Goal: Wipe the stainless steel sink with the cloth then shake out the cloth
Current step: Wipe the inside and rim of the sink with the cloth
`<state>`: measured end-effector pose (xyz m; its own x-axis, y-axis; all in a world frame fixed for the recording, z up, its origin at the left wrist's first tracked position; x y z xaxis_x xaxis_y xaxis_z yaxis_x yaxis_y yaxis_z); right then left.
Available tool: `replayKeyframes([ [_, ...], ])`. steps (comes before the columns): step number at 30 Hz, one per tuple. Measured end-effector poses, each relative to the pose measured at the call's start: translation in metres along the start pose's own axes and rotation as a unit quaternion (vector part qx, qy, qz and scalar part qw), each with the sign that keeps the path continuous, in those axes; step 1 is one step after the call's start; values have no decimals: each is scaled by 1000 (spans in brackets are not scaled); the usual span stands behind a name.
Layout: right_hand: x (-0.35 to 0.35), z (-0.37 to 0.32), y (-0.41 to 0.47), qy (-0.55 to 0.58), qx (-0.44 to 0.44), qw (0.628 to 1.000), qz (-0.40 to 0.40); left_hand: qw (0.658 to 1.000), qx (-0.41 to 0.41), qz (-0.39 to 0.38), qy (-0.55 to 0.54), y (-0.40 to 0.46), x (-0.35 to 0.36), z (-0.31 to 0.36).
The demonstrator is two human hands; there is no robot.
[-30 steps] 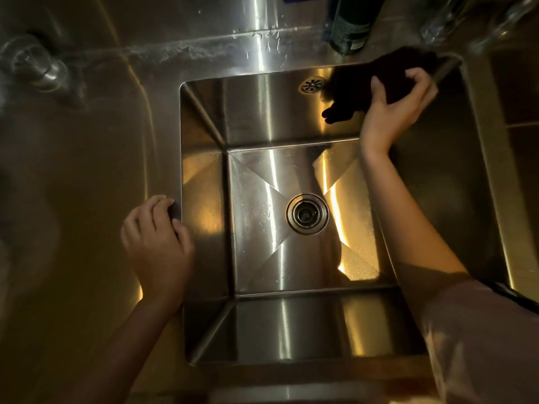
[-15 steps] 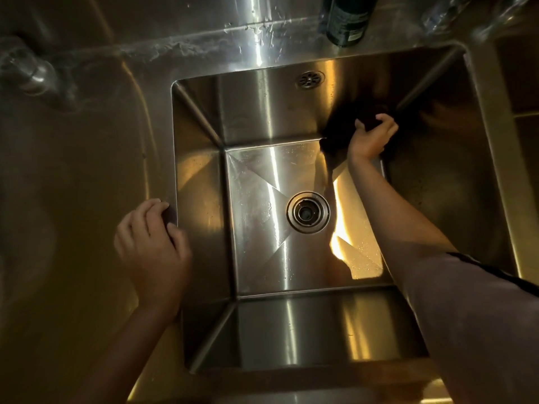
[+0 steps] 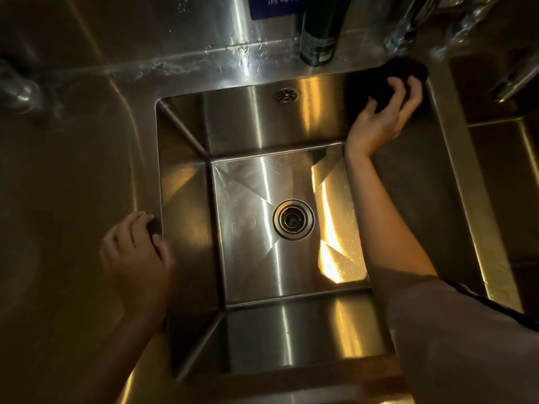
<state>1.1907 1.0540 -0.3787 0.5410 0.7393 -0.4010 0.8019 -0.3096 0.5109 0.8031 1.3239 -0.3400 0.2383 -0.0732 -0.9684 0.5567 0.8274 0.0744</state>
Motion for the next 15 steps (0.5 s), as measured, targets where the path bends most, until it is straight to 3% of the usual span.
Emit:
replayKeyframes([
  [6,34,58,-39,-52,84,990,-96,1000,3,5,-9,-2,0,0],
  [15,64,117,-80,-81,230,960,-136,1000,-4,16,-10,-1,-4,2],
])
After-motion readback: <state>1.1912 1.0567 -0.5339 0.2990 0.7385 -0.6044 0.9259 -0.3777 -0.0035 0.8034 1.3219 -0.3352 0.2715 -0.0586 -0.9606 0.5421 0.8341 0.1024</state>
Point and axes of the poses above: each hand's wrist, its own y-axis towards the middle knuckle, its own x-axis out of the palm, z = x × y, the point moved 10 cm from there along y, towards the middle knuckle, and after that the axes turned 4 degrees about -x, right-handed, at the moved point
